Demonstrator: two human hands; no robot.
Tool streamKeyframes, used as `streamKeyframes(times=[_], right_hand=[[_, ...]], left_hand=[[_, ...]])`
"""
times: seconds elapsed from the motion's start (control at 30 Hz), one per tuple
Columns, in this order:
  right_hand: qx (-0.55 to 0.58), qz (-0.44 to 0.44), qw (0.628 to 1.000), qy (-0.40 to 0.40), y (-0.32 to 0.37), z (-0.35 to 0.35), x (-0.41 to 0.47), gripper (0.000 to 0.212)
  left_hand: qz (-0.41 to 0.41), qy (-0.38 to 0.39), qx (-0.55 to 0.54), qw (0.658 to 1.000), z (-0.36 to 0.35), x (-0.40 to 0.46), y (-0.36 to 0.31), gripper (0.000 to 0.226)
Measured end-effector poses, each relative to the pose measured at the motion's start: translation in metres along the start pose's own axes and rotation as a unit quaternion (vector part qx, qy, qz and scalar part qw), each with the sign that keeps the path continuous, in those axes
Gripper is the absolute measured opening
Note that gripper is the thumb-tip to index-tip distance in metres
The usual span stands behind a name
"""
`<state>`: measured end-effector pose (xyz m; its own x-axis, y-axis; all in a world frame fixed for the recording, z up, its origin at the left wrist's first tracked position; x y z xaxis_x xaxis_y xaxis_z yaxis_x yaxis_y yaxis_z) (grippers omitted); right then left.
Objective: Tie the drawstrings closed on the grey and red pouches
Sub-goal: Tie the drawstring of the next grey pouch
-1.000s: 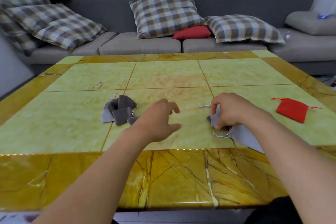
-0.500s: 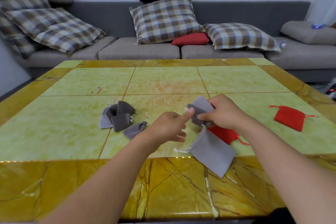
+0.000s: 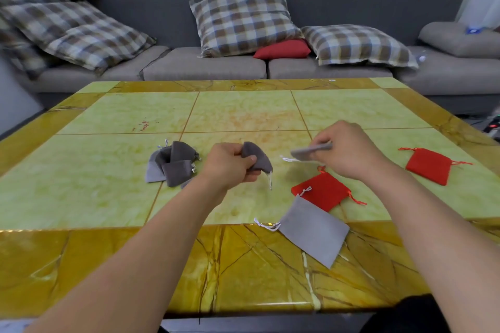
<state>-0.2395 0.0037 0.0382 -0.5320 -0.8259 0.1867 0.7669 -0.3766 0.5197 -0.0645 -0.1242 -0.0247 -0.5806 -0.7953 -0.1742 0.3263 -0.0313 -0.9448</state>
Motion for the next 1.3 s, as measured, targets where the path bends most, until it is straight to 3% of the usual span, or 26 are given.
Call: streamKeyframes(times=[0.03,0.1,0.17,0.23,0.37,0.43,0.47,0.53,0.57,0.6,0.63,0.67,0.77,0.87,0.97,1.13,1.23,1.3], right_hand=[[-0.034,-0.038,0.997,0.065,-0.003,-0.011,-0.006,0.023],[-0.099,-0.088,0.97,0.205,-0.009,-0.041,-0.021,0.078],[-0.145,-0.088,0.951,0.259,-0.002,-0.059,-0.032,0.114],[-0.183,-0.077,0.941,0.275,-0.002,-0.075,-0.032,0.126],[-0.213,-0.115,0.929,0.279,-0.013,-0.077,-0.023,0.113],[-0.24,-0.086,0.943,0.215,-0.015,-0.06,-0.011,0.08],[-0.197,-0.068,0.964,0.167,-0.011,-0.05,-0.007,0.063],[0.034,-0.062,0.992,0.106,-0.002,-0.035,-0.006,0.05],[0.192,-0.067,0.973,0.112,0.007,-0.035,-0.009,0.045],[0.332,-0.074,0.93,0.141,0.02,-0.039,-0.015,0.039],[0.417,-0.077,0.89,0.17,0.034,-0.043,-0.02,0.032],[0.444,-0.061,0.875,0.184,0.044,-0.045,-0.023,0.029],[0.395,0.003,0.912,0.113,0.056,-0.038,-0.016,0.021],[0.408,0.007,0.911,0.065,0.052,-0.032,-0.01,0.019],[0.485,-0.026,0.873,0.041,0.046,-0.03,-0.009,0.02],[0.631,-0.101,0.769,0.018,0.046,-0.044,-0.009,0.021],[0.658,-0.123,0.743,0.029,0.05,-0.049,-0.011,0.025],[0.635,-0.129,0.761,0.037,0.05,-0.049,-0.012,0.04]], left_hand=[[-0.008,-0.012,-0.01,1.0,0.004,-0.001,-0.002,0.013],[-0.022,-0.027,-0.037,0.999,0.009,-0.003,-0.008,0.022],[-0.021,-0.023,-0.084,0.996,0.01,-0.005,-0.014,0.034],[-0.008,0.002,-0.137,0.991,0.006,-0.009,-0.017,0.041],[0.006,0.049,-0.204,0.978,0.0,-0.014,-0.017,0.042],[0.006,0.058,-0.238,0.97,0.0,-0.013,-0.016,0.042],[0.004,0.063,-0.253,0.966,-0.001,-0.013,-0.017,0.042],[-0.007,0.067,-0.246,0.967,-0.003,-0.012,-0.019,0.042],[-0.016,0.066,-0.229,0.971,-0.004,-0.013,-0.021,0.042],[-0.027,0.063,-0.214,0.974,-0.006,-0.013,-0.023,0.04],[-0.036,0.06,-0.206,0.976,-0.008,-0.014,-0.026,0.038],[-0.041,0.06,-0.202,0.977,-0.009,-0.016,-0.027,0.035],[-0.051,0.067,-0.193,0.978,-0.012,-0.019,-0.03,0.032],[-0.061,0.07,-0.16,0.983,-0.012,-0.02,-0.031,0.037],[-0.056,0.076,-0.142,0.985,-0.011,-0.02,-0.03,0.04],[-0.07,0.119,-0.18,0.974,-0.018,-0.027,-0.04,0.031],[-0.067,0.071,-0.22,0.971,-0.013,-0.023,-0.039,0.03],[-0.076,0.002,-0.227,0.971,0.0,-0.016,-0.035,0.021]])
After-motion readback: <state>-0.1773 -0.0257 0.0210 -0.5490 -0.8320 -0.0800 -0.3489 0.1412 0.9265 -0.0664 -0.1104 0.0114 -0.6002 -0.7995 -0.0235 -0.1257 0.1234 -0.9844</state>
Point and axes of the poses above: each hand's wrist, its own x-axis towards the middle knuckle, its own z-axis out of the back of the hand, y = z × x, the point moved 10 cm from there along x, towards the middle knuckle, and after that the axes turned 7 degrees about x, right-handed, at the moved point
